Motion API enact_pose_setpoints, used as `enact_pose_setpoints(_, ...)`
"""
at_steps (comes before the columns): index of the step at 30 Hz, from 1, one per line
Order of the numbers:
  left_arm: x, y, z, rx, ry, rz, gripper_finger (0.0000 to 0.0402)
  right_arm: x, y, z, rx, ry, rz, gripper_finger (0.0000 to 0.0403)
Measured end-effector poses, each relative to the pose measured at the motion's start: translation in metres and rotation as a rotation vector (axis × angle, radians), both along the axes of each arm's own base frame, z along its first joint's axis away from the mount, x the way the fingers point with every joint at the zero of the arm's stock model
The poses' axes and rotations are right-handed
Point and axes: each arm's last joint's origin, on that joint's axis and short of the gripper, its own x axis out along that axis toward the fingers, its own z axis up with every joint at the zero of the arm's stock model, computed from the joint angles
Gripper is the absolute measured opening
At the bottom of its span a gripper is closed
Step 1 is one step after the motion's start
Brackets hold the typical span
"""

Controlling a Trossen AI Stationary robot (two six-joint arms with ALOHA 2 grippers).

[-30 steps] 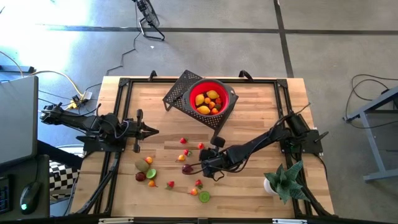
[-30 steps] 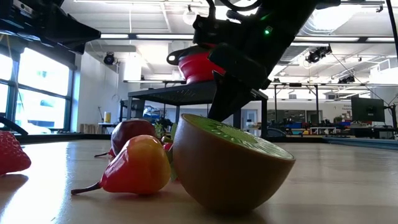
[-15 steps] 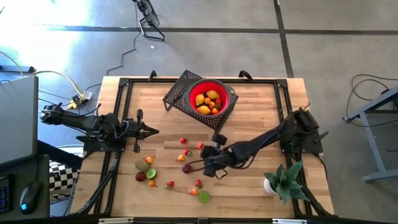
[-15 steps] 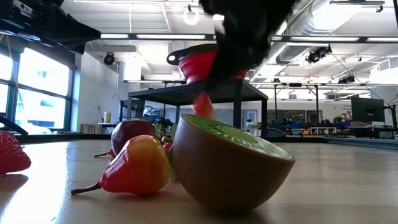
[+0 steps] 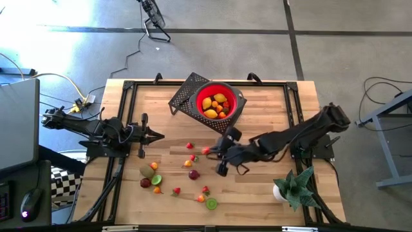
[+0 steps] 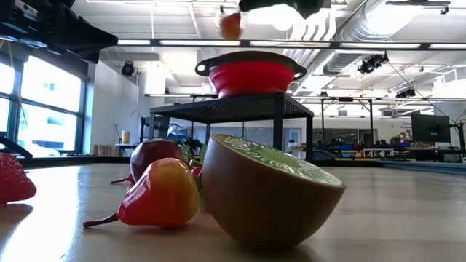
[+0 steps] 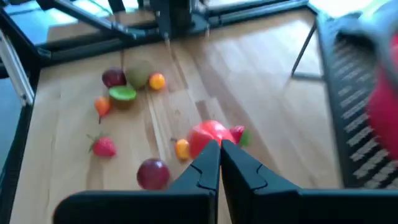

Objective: Pick & Place Fruit
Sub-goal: Put the pear into the strainer bowl on the shelf

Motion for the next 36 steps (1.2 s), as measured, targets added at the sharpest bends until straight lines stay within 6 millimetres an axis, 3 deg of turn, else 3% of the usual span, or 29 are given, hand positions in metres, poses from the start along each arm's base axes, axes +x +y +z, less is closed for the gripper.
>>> enact_pose_setpoints(7,0.000,0.000,0.000,0.000,0.000,0.000,0.0012,-0.005,-0.002,0.024,-0.036,-0.111,0.049,0.0003)
enact_pose_setpoints(18,0.000,0.000,0.000,0.000,0.001,0.001,0.0012,-0.005,-0.007,0.027,-0.040,-0.123,0.040,0.0003)
enact_pose_setpoints(23,0.000,0.000,0.000,0.001,0.001,0.004,0.0012,-0.001,-0.014,0.044,-0.075,-0.160,0.043,0.0003)
enact_pose_setpoints(30,0.000,0.000,0.000,0.001,0.001,0.004,0.0012,0.004,-0.030,0.075,-0.164,-0.219,0.041,0.0003)
enact_pose_setpoints(36,0.000,0.000,0.000,0.001,0.001,0.004,0.0012,0.007,-0.060,0.094,-0.192,-0.225,-0.034,0.0003)
